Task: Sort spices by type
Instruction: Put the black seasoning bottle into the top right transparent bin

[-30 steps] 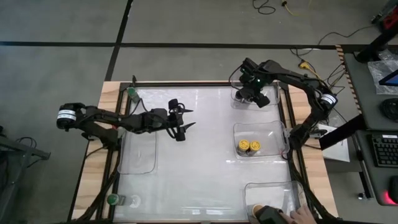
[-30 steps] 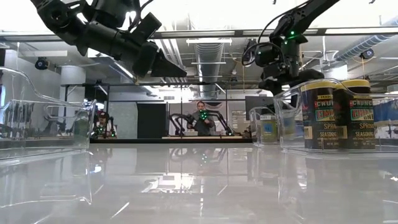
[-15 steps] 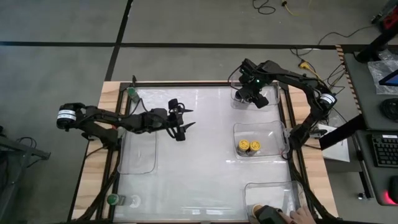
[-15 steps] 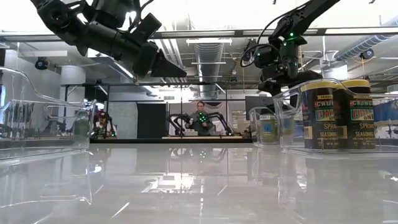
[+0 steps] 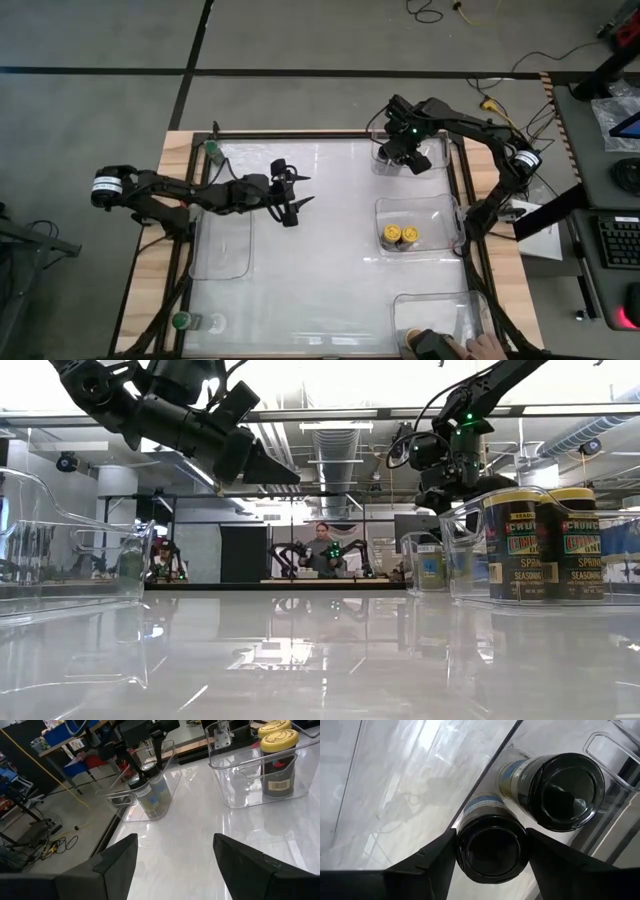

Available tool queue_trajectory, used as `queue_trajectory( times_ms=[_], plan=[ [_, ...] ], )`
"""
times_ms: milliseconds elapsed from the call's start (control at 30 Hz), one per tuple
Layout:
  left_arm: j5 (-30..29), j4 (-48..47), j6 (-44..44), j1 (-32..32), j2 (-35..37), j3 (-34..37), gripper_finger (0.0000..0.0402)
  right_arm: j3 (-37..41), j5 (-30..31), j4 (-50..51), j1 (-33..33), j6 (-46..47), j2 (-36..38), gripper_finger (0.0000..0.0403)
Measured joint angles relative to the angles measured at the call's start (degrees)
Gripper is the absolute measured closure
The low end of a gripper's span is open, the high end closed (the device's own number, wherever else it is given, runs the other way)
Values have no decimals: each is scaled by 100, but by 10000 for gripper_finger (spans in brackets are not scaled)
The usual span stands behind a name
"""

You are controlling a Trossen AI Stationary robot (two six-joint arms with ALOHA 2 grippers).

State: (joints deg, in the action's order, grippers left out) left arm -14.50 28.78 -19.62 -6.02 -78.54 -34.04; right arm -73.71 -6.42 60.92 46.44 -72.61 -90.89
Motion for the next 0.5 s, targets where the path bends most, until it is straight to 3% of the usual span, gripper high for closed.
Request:
queue_trajectory(
  times_ms=[500],
  plan=[
    [0,4,0,-26,0,0,158,0,451,-158,-4,-3,15,132]
  ],
)
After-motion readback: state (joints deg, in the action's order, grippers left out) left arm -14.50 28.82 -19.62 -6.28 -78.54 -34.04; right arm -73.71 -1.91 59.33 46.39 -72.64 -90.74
